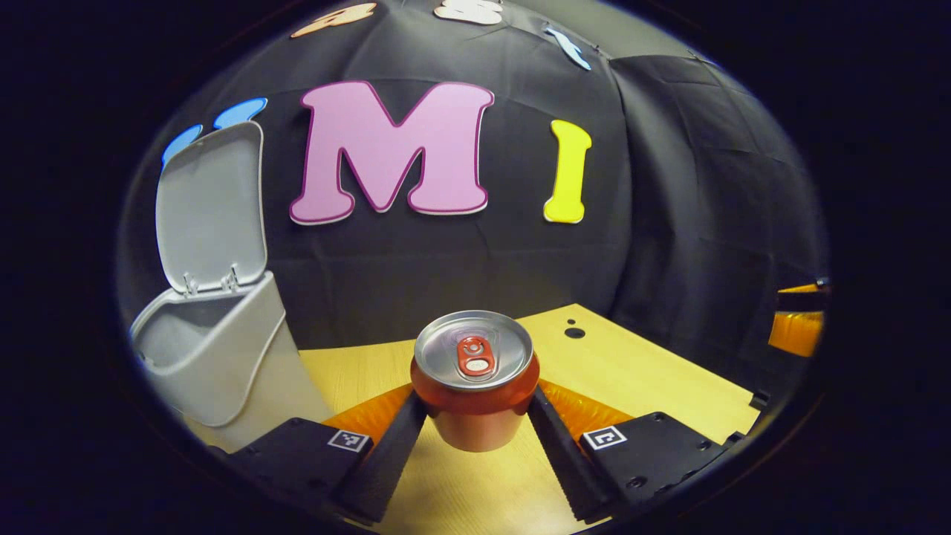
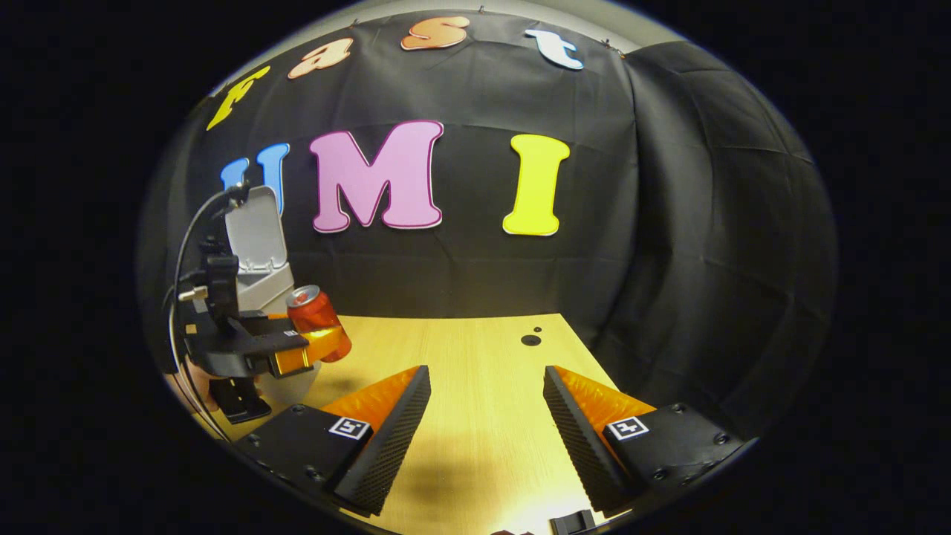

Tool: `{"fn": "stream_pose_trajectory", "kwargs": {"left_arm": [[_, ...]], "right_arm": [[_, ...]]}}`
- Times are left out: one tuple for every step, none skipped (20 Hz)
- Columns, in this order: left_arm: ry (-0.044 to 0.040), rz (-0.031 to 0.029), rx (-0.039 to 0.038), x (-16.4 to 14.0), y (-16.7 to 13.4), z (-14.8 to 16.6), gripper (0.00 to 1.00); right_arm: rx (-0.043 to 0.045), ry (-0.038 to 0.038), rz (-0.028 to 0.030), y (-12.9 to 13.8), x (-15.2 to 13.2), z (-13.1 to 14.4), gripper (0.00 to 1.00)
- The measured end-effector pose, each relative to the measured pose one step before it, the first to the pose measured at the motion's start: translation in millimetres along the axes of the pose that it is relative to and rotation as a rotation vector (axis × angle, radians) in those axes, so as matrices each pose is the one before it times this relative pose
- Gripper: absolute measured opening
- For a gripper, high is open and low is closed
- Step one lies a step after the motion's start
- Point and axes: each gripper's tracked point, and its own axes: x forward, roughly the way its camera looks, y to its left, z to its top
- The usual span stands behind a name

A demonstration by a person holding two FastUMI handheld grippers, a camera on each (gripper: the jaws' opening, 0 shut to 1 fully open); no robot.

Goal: Press the lid of the desktop garbage bin to open it, pick up the crumpled paper on the desktop and throw it into the bin, then pick up the pop can on the desktop and drop it into the bin, and finally close the garbage bin lid.

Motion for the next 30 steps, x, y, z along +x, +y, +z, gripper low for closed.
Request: {"fn": "stream_pose_trajectory", "kwargs": {"left_arm": [[-0.03002,0.00333,-0.00412,-11.98,2.75,32.32,0.88],[-0.04116,-0.00665,-0.01622,-7.71,1.95,25.84,0.88],[-0.03883,0.00484,-0.01823,-8.99,8.63,25.03,0.88],[-0.02907,0.02470,0.00673,-10.05,13.59,19.66,0.88],[-0.02432,0.02513,0.01044,-7.16,12.78,13.37,0.88],[-0.03064,0.03876,0.01439,-5.20,21.07,17.26,0.88],[-0.00872,0.02963,0.01221,-1.50,14.56,6.27,0.88],[-0.00187,0.03696,0.02061,-2.22,17.36,6.05,0.88],[0.00080,0.04675,0.02646,-0.84,23.45,6.05,0.87],[-0.00121,0.03170,0.01797,0.25,16.25,2.37,0.88],[0.00175,0.03203,0.01346,0.04,16.93,-0.26,0.88],[0.00678,0.02746,0.00441,2.83,15.98,-5.59,0.88],[0.02238,0.02676,-0.00489,0.89,14.45,-9.46,0.87],[0.01669,0.01612,-0.01081,1.82,12.66,-10.79,0.87],[0.01589,0.01031,-0.01217,4.20,10.21,-13.13,0.87],[0.01071,0.00708,0.00165,5.85,9.24,-13.23,0.88],[0.02804,0.01564,0.00719,4.22,9.51,-15.65,0.88],[0.02267,0.01173,0.00401,5.22,7.07,-14.25,0.88],[0.02132,0.00751,-0.00083,2.97,3.74,-9.83,0.88],[0.00974,0.00244,-0.00572,2.34,2.02,-6.28,0.88],[0.00777,0.00354,-0.01268,1.31,2.71,-2.94,0.88],[0.00489,0.00417,-0.01617,2.01,2.13,-2.85,0.88],[0.00992,0.00927,-0.01083,1.03,2.58,-4.27,0.88],[0.00818,0.01027,-0.00496,0.95,3.73,-5.08,0.88],[0.00098,0.00600,-0.00449,0.13,2.96,-1.57,0.88],[-0.00023,0.00310,-0.00383,0.03,2.24,-0.39,0.88],[0.00486,0.00224,0.00191,-0.12,1.53,-1.56,0.88],[0.00143,0.00157,0.00152,-0.54,0.98,-0.87,0.89],[-0.00333,0.00035,-0.00100,-0.68,0.53,1.30,0.89],[-0.00690,0.00343,0.00035,-0.19,1.61,1.21,0.89]], "right_arm": [[0.00572,-0.01141,0.00177,3.22,-7.62,8.10,0.99],[0.00381,-0.00515,0.00555,3.24,-4.51,4.40,0.99],[0.00583,-0.00541,0.00403,2.60,-3.19,4.88,0.99],[0.01275,-0.01022,0.00580,4.67,-4.86,6.17,0.99],[0.01579,-0.00972,0.00716,5.20,-2.94,3.50,0.99],[0.01117,-0.00398,0.00793,4.37,-2.02,2.16,0.99],[0.01081,-0.00267,0.00852,5.19,-1.67,1.43,0.99],[0.00641,-0.00134,0.00662,3.23,-1.69,1.33,0.99],[0.00502,-0.00109,0.00619,3.34,-1.05,0.54,0.99],[0.00242,-0.00003,0.00577,3.48,-1.19,0.46,0.99],[-0.00148,0.00180,0.00078,1.41,-0.59,-0.29,0.99],[-0.00217,0.00160,0.00485,1.86,-0.62,-0.31,0.99],[-0.00080,0.00301,0.00620,3.33,-0.80,-0.14,0.99],[0.00073,0.00288,0.00656,2.49,-0.48,-0.57,0.99],[0.00008,0.00223,0.00510,1.45,-0.79,-1.35,0.99],[0.00027,0.00322,0.00291,0.49,0.10,-1.65,0.99],[0.00076,0.00709,0.00555,2.10,-0.60,-2.79,0.99],[0.00056,0.00917,0.00691,1.77,-0.08,-3.52,0.99],[-0.00169,0.01098,0.00570,1.42,-0.34,-3.94,0.99],[-0.00416,0.00752,0.00011,-0.71,-0.79,-3.40,0.99],[-0.00278,0.00625,-0.00405,-1.74,-0.84,-2.35,0.99],[0.00303,0.00621,-0.00407,-2.00,0.70,-2.85,0.99],[0.00600,0.00305,-0.00156,-0.29,-0.43,-0.99,0.99],[0.00568,0.00117,-0.00176,-0.05,-0.15,-0.06,0.99],[0.00280,0.00050,-0.00031,0.40,0.29,-0.28,0.99],[-0.00229,-0.00052,-0.00067,0.26,1.19,0.02,0.99],[-0.00923,-0.00013,-0.00189,-0.07,1.12,0.45,0.99],[-0.00608,0.00135,-0.00115,0.48,1.51,-0.26,0.99],[-0.00366,-0.00014,0.00057,1.01,1.53,0.46,0.99],[-0.00218,-0.00090,0.00253,1.40,1.09,0.50,0.99]]}}
